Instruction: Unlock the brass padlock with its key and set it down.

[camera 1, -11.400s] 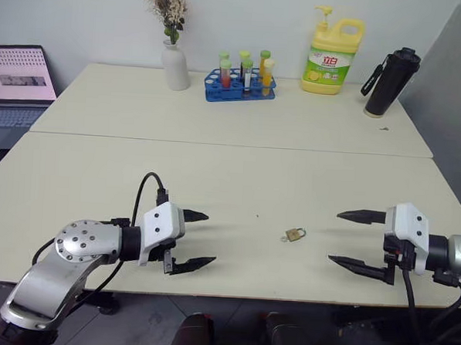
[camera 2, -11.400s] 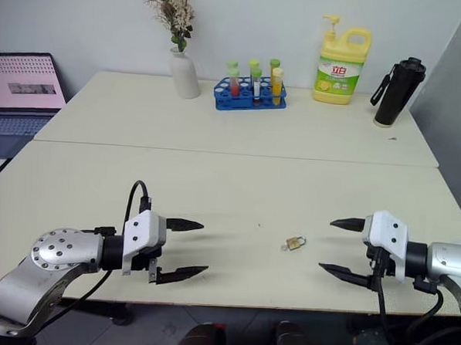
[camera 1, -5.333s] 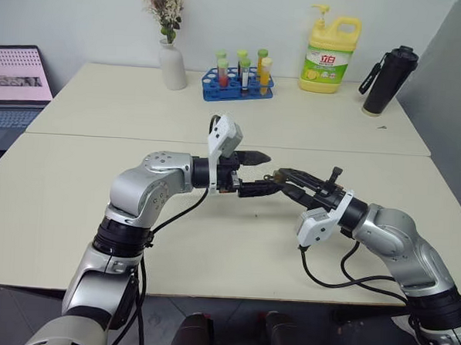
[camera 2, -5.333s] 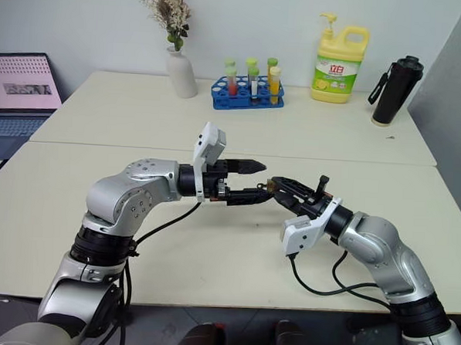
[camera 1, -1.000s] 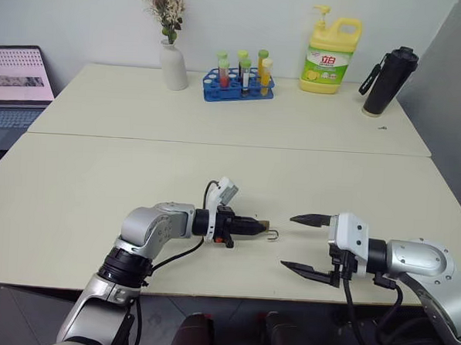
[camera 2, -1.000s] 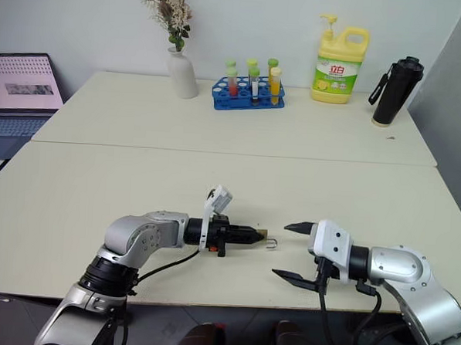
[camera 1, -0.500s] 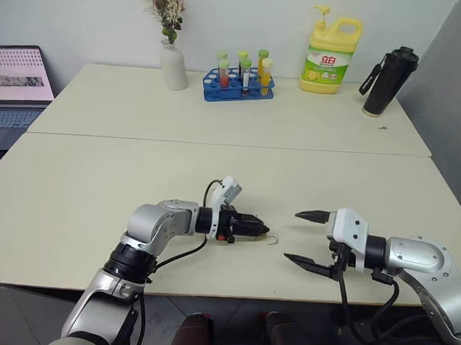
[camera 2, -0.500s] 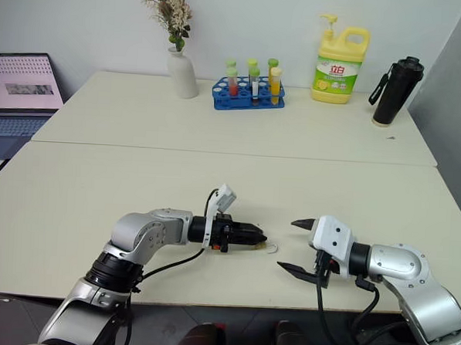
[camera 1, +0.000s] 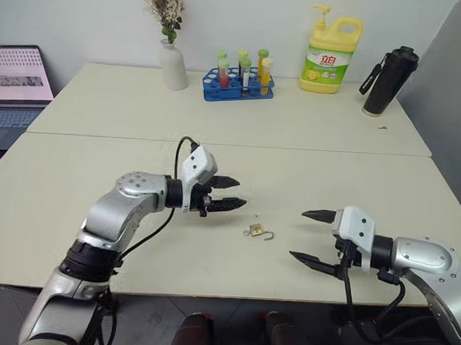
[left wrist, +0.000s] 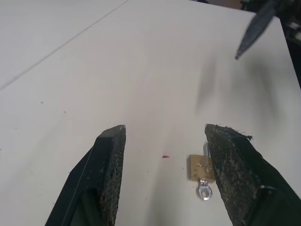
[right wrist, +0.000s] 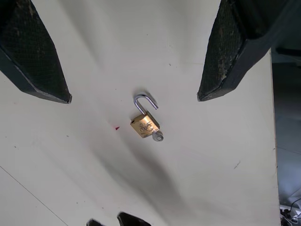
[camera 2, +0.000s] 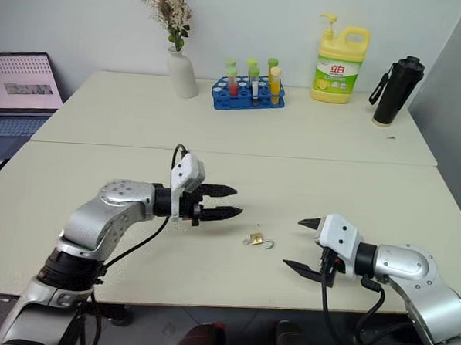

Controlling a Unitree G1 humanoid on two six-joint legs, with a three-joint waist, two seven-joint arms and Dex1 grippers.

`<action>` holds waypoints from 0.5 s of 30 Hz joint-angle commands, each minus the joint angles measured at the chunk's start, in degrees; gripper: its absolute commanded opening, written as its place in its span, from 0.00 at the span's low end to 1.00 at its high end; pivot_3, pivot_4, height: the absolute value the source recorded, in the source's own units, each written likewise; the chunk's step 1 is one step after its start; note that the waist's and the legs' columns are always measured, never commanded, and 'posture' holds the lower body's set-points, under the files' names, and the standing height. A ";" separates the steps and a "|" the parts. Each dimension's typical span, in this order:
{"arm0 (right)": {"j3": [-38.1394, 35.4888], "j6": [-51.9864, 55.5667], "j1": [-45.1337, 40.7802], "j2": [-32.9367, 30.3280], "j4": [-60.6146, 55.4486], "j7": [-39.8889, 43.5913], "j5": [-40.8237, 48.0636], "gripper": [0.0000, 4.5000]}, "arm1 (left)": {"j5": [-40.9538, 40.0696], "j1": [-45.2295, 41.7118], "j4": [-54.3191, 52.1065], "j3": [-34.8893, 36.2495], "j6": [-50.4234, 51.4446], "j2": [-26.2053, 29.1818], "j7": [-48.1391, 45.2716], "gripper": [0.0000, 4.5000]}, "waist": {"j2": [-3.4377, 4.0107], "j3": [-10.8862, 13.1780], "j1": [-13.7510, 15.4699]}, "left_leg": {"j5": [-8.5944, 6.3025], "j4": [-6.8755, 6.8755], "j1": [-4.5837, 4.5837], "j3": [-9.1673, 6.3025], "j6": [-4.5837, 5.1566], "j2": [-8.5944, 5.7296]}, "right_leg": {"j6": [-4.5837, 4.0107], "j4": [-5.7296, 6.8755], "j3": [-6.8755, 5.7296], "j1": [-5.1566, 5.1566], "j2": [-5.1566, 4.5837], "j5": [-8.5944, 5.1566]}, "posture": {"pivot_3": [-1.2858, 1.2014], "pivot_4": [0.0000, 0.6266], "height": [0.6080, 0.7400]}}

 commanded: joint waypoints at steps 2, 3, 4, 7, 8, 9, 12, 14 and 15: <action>-2.44 -0.85 0.34 -1.36 -1.21 0.87 1.08 1.00 | 0.50 6.43 -8.89 3.39 -4.94 5.71 -3.18 0.62 | 0.00 0.00 -0.05 | 0.00 0.00 0.00 -0.02 0.00 0.01 | 0.00 0.00 -0.02 0.00 0.00 0.00 | 0.52 0.24 1.00; -2.82 -1.04 0.35 -1.67 -0.91 1.32 1.31 1.00 | 0.15 8.50 -10.97 4.59 -5.27 7.17 -3.47 0.62 | 0.00 0.00 -0.13 | 0.00 0.00 0.00 0.00 0.00 0.04 | 0.00 0.00 0.00 -0.02 0.00 0.00 | 0.52 0.24 1.00; -3.51 -1.46 0.10 -2.31 -0.18 2.68 2.05 1.00 | -0.82 12.24 -14.12 6.58 -5.37 9.23 -4.25 0.62 | 0.01 0.01 -0.17 | 0.00 -0.01 0.02 0.02 0.00 0.07 | -0.01 0.00 0.02 -0.02 -0.03 -0.01 | 0.52 0.24 1.00; -4.81 -2.30 -0.13 -3.69 1.37 5.63 3.62 1.00 | -2.48 18.30 -19.23 9.21 -4.88 12.32 -5.00 0.62 | 0.00 0.01 -0.11 | 0.00 -0.03 0.02 0.01 0.00 0.12 | -0.02 0.00 -0.01 -0.03 -0.10 -0.01 | 0.52 0.24 1.00; -4.99 -2.64 -0.11 -4.18 1.92 6.50 3.90 1.00 | -2.43 20.15 -20.57 9.79 -5.04 13.18 -5.16 0.62 | -0.01 0.01 -0.06 | 0.00 -0.02 0.03 0.00 0.00 0.12 | -0.02 0.01 -0.02 -0.03 -0.10 -0.01 | 0.52 0.24 1.00; -5.15 -2.97 -0.10 -4.52 2.43 7.21 4.08 1.00 | -2.41 21.46 -21.59 10.17 -5.12 13.78 -5.18 0.62 | -0.01 0.01 0.07 | 0.00 -0.02 0.04 -0.01 0.00 0.12 | -0.03 0.01 -0.04 -0.02 -0.10 -0.01 | 0.52 0.24 1.00; -4.96 -3.50 -0.09 -4.89 3.13 8.72 4.57 1.00 | -2.92 23.50 -22.83 10.68 -4.83 15.32 -5.79 0.62 | -0.01 0.01 0.36 | 0.00 0.00 0.05 -0.02 0.01 0.06 | -0.03 0.00 -0.07 0.02 -0.10 -0.02 | 0.52 0.24 1.00; -4.49 -3.95 -0.27 -5.07 3.49 9.43 4.57 1.00 | -2.62 24.35 -22.92 10.72 -5.33 15.83 -6.03 0.62 | -0.01 0.02 0.30 | 0.00 0.00 0.05 -0.01 0.01 0.04 | -0.03 0.00 -0.07 0.02 -0.10 -0.02 | 0.52 0.24 1.00; -4.28 -4.13 -0.38 -5.10 3.63 9.75 4.54 1.00 | -2.55 24.62 -22.91 10.72 -5.49 15.98 -6.09 0.62 | -0.01 0.02 0.23 | 0.00 0.00 0.06 0.01 0.01 0.05 | -0.02 0.00 -0.05 0.02 -0.09 -0.02 | 0.52 0.24 1.00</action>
